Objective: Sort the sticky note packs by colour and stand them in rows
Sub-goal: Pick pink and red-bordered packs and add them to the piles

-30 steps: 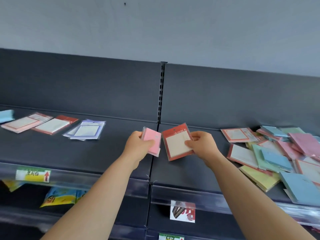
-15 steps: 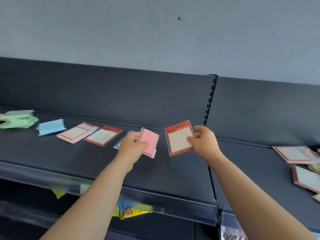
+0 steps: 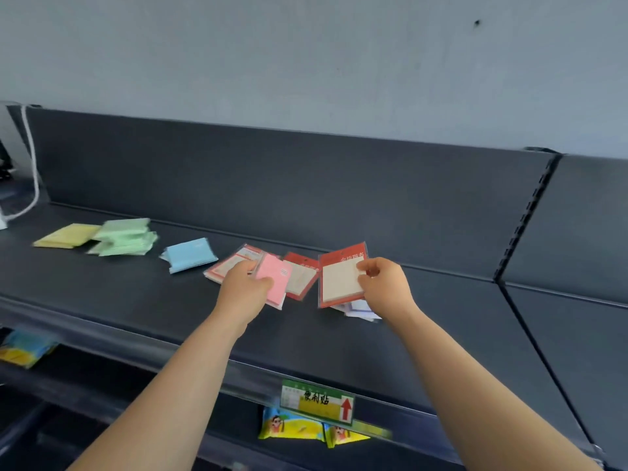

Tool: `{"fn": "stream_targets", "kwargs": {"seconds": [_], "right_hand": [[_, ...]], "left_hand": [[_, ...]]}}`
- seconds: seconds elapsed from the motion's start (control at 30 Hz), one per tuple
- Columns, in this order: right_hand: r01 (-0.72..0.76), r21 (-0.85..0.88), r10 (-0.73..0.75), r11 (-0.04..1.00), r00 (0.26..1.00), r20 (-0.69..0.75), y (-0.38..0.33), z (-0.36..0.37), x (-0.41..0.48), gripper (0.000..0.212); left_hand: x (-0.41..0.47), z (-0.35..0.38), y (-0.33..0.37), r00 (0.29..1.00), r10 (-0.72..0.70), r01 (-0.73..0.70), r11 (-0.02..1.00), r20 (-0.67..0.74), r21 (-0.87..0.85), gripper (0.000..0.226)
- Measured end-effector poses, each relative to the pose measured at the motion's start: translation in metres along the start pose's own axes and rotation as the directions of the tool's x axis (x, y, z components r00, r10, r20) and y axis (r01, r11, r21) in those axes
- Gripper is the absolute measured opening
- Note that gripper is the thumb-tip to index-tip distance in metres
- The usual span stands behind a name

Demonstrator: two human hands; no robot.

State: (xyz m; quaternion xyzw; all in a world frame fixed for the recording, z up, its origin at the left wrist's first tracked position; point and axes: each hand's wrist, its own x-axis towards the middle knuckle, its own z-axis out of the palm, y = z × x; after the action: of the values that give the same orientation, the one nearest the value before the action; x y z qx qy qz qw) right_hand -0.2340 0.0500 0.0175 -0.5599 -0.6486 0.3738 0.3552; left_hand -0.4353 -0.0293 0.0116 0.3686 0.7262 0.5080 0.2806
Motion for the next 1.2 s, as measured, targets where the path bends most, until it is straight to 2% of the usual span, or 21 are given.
{"fn": "stream_targets", "kwargs": {"seconds": [0.2,0.33,0.47,0.57,0.8,1.0,1.2], "right_hand": [[0.034,-0.026,-0.032,0.999,0.998,0.053,-0.018,0.047,0.014,0.038],[0.018,-0.055,-0.015,0.998,0.998,0.065,-0.022,0.073,0.017,0.037],[-0.003,-0.138,0.012,0.990,0.998,0.064,-0.026,0.091,0.018,0.042],[0.014,-0.263,-0.003,0.965,0.999,0.043,-0.031,0.100,0.019,0.042],[-0.056,-0.480,0.058,0.875,0.998,-0.009,-0.045,0.128,0.014,0.033],[-0.126,-0.535,0.101,0.835,0.992,-0.076,-0.046,0.141,0.011,0.019],[-0.055,-0.546,0.012,0.836,0.997,-0.081,-0.052,0.143,-0.008,0.039]], "left_hand": [[0.016,-0.034,-0.012,0.994,0.026,-0.024,1.000,-0.107,0.012,0.028],[0.026,-0.052,-0.020,0.993,0.015,-0.014,1.000,-0.115,0.011,0.023],[0.038,-0.066,-0.027,0.996,0.013,-0.012,1.000,-0.084,0.013,0.023],[0.047,-0.077,-0.030,0.999,0.013,-0.012,1.000,-0.042,0.015,0.024],[0.072,-0.108,-0.035,0.996,0.047,-0.051,0.997,0.082,0.058,0.022],[0.091,-0.124,-0.044,0.982,0.066,-0.075,0.996,0.179,0.040,0.022],[0.094,-0.131,-0.043,0.968,0.079,-0.088,0.996,0.239,0.026,0.036]]}}
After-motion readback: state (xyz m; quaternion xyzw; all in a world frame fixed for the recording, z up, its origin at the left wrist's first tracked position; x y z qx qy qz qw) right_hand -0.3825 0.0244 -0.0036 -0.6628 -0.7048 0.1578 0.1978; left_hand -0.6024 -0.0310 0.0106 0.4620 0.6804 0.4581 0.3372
